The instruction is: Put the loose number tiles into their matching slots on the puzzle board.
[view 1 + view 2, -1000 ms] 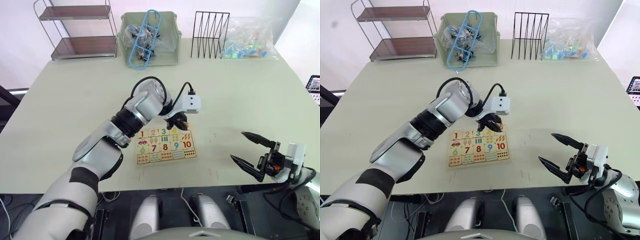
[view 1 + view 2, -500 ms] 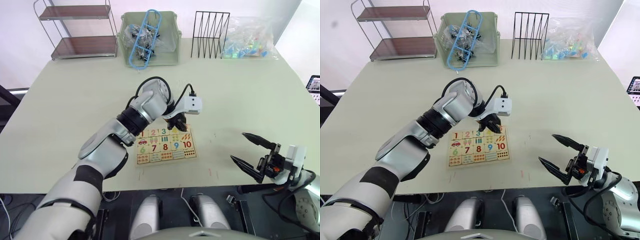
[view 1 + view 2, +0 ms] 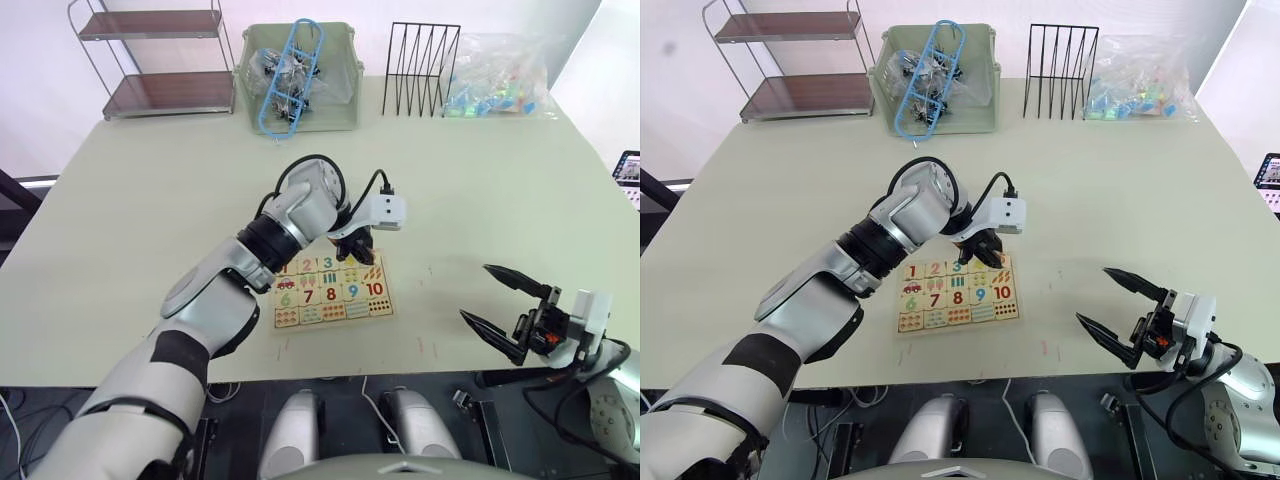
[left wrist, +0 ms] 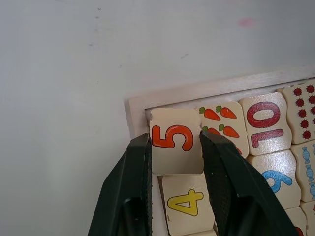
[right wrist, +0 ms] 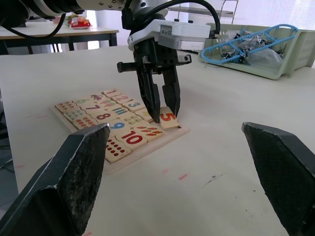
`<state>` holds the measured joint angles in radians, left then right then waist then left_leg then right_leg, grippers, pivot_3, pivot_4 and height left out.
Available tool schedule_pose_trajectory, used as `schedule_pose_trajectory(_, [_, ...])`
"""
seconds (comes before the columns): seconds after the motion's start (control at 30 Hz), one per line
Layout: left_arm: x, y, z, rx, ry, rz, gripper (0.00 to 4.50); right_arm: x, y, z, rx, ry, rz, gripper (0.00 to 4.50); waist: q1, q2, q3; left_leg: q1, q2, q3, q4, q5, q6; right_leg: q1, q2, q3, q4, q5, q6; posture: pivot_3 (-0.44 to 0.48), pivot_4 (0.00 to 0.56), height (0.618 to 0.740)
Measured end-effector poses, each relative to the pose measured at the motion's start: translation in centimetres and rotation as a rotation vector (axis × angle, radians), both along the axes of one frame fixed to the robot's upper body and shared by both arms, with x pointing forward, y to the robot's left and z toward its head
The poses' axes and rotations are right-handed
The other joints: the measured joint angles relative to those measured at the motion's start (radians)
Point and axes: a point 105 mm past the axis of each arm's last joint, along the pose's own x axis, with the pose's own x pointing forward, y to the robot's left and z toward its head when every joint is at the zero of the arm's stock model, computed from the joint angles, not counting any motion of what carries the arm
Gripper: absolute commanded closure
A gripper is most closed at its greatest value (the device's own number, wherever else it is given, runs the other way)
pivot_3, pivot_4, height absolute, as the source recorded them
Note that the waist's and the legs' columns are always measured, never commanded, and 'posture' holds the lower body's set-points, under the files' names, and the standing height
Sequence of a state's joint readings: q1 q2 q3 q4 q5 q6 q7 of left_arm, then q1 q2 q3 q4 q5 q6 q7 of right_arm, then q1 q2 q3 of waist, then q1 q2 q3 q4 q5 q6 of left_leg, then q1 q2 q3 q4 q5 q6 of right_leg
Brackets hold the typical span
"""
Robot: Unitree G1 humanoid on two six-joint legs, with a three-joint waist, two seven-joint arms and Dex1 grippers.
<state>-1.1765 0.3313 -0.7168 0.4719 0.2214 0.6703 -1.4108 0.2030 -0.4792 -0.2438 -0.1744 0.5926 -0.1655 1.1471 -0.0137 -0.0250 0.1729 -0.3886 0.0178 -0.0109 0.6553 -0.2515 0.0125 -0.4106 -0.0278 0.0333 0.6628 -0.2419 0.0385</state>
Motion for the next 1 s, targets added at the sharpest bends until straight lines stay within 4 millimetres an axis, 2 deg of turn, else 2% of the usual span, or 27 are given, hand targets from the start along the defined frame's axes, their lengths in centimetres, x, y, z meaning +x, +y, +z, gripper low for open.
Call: schedule_pose_trajectory(1.0, [0.32, -0.23, -0.43, 0.008, -0.014, 0.0, 3.55, 0.12, -0.05, -0.37, 0.003, -0.003, -0.013, 0.0, 0.002, 0.0, 0.0, 0.0, 0.0, 0.0, 0.002, 0.0, 0.0, 0.0, 0.0, 0.0, 0.001, 0.001, -0.001, 0.0, 0.15, 0.739])
